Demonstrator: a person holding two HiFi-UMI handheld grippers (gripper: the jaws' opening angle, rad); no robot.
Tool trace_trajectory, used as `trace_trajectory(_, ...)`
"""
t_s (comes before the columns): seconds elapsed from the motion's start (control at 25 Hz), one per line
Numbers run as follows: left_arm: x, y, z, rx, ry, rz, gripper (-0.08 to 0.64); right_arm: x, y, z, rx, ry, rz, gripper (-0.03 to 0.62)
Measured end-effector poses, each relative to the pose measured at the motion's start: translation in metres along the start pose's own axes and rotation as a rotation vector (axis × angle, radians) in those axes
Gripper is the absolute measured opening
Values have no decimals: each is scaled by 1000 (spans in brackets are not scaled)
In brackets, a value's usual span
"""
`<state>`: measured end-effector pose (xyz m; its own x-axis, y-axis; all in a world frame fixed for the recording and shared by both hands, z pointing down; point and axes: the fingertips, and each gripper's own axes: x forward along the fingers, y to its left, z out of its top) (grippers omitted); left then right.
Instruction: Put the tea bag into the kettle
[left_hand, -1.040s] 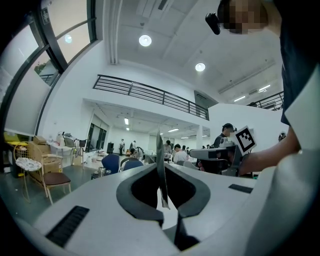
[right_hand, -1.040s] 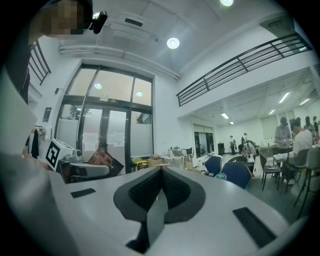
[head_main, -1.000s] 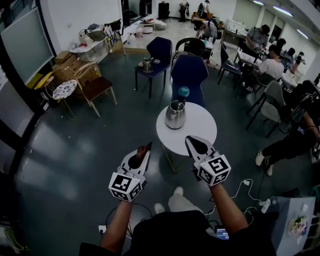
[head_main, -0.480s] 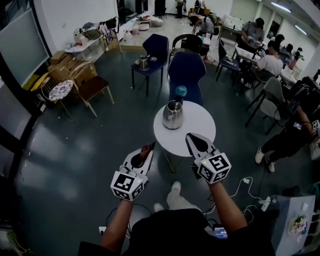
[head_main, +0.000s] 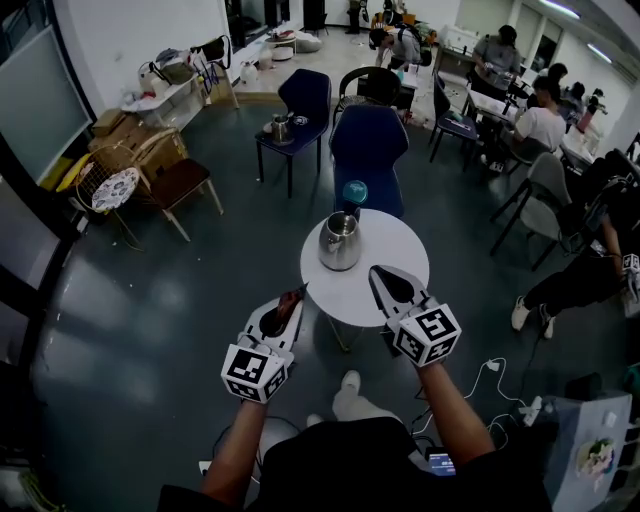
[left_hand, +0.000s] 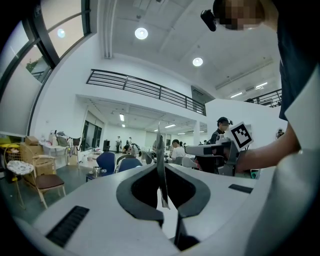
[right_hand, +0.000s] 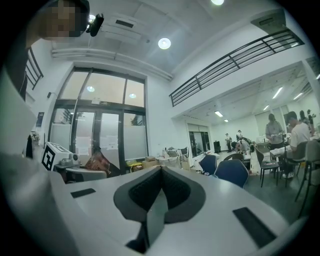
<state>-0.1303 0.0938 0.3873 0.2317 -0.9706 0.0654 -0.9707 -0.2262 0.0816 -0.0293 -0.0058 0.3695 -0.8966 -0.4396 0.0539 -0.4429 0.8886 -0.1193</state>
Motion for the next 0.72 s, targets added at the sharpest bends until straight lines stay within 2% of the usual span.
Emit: trace_trajectory(0.72,90,28,0,-12,9,35,26,48,-76,-1,2,28,32,17)
